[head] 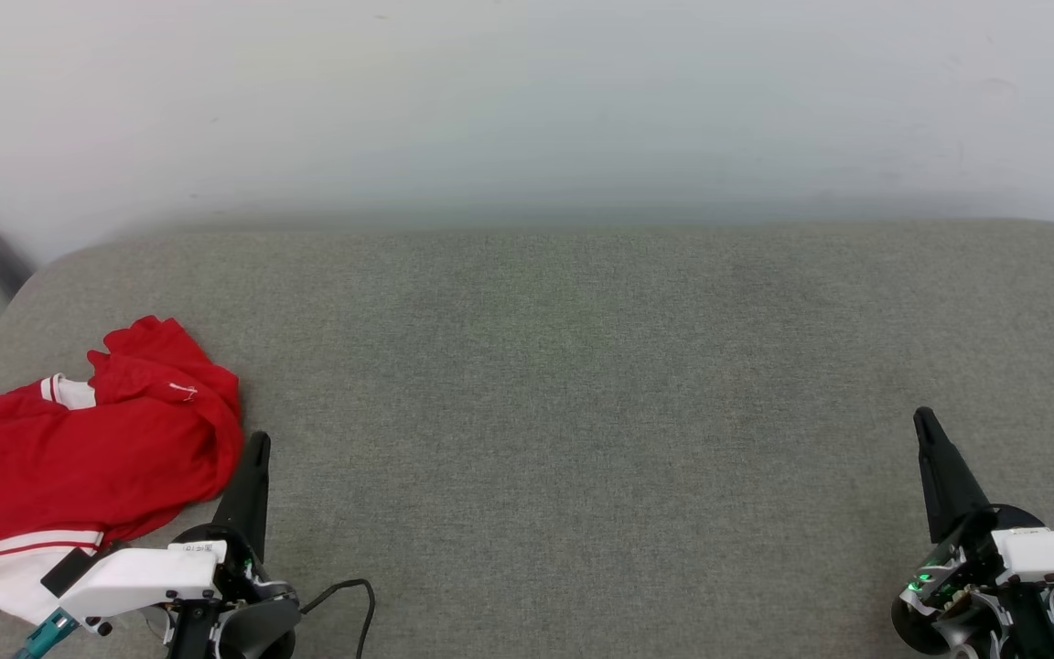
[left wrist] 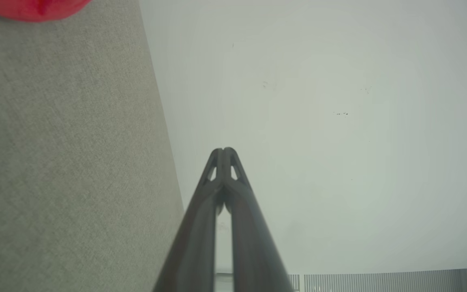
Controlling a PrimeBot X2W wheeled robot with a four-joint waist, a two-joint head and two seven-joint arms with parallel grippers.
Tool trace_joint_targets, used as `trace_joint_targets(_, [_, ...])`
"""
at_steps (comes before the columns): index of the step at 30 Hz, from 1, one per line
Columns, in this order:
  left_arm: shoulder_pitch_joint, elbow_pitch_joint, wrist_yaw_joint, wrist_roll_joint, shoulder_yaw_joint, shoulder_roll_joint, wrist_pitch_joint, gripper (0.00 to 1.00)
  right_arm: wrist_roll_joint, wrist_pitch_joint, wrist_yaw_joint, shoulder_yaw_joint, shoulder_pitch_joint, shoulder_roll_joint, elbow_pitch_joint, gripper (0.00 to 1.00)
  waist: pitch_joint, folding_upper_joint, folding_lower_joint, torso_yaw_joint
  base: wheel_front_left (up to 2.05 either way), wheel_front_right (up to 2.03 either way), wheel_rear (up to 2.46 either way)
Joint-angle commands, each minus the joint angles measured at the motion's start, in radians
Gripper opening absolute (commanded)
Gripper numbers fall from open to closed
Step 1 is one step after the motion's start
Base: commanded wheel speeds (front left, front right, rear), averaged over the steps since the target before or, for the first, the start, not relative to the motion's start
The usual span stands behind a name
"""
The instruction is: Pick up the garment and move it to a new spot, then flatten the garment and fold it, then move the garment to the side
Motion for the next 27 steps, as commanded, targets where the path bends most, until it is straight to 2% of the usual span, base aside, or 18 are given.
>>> trace_joint_targets(1, [-0.008,0.0,-0.002,0.001,0.001,-0.002,0.002,0.0,-0.006,0.003,0.0,-0.001,-0.013,0.003,0.001,0.0,0.0,0.0,0.0,0.0,0.0,0.0,0.0])
trace_joint_targets(19, [-0.008,0.0,-0.002,0.001,0.001,-0.002,0.002,0.0,-0.006,0.003,0.0,0.0,-0.013,0.003,0.001,0.0,0.0,0.0,0.0,0.0,0.0,0.0,0.0])
trace_joint_targets(20, [0.0,0.0,0.0,0.0,0.0,0.0,0.0,1.0,0.0,0.0,0.0,0.0,0.0,0.0,0.0,1.0,0.0,0.0,0.0,0.0,0.0,0.0,0.0])
trace_joint_targets(27, [0.003,-0.006,0.0,0.003,-0.029,-0.001,-0.021,1.0,-0.009,-0.022,0.0,0.009,0.017,0.001,-0.011,1.0,0.0,0.0,0.0,-0.001,0.0,0.0,0.0])
